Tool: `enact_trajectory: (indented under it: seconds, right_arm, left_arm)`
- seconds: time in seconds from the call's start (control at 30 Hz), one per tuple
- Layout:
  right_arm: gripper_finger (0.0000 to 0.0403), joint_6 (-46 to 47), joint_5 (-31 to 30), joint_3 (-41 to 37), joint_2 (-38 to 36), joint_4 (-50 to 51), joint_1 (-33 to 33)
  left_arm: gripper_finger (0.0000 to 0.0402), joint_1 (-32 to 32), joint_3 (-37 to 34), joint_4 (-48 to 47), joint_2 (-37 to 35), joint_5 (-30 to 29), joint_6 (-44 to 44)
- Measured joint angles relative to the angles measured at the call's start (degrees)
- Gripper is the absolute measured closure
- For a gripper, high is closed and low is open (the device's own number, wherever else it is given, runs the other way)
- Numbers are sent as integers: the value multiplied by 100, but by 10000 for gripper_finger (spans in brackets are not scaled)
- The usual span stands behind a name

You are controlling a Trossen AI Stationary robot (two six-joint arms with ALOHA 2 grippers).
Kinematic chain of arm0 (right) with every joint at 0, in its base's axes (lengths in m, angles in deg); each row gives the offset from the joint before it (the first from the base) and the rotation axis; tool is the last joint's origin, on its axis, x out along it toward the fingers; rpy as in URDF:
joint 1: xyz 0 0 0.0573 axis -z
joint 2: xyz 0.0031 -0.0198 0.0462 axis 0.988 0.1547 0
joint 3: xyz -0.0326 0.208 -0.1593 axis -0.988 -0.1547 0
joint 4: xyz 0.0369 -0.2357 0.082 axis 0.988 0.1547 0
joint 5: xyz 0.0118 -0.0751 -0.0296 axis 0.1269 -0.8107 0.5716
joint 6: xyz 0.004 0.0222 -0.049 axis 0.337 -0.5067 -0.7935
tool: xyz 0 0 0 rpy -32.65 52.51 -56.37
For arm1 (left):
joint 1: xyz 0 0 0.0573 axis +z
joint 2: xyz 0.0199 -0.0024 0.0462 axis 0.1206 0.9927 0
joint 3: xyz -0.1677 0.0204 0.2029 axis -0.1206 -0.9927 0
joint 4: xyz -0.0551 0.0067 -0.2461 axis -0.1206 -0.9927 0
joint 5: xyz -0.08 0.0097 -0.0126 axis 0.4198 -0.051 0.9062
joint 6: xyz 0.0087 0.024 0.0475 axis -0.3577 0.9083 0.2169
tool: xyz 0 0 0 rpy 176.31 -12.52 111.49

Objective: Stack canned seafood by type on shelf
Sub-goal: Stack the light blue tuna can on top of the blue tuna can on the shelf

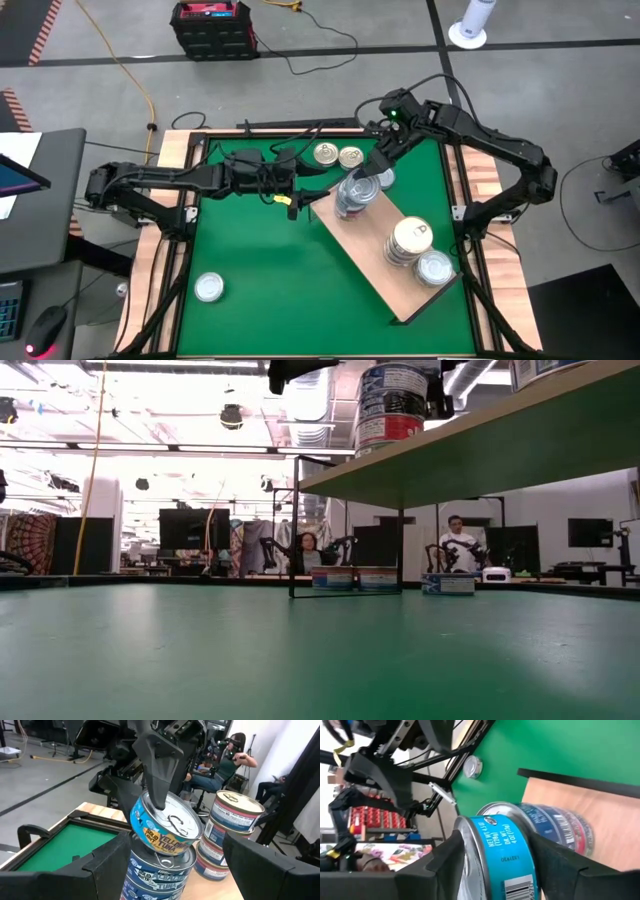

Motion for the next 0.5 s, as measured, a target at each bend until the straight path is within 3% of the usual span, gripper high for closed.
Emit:
enact_trajectory:
  seconds: [0.27,0.5]
  right_arm:
    - [191,300,-321,0,0,-253,-156]
    - [228,340,-750,3,-4,-362,-298]
  left_arm:
    - [100,0,4,-42,0,-15,-200]
    - [100,-152,7,-683,0,-36,-276]
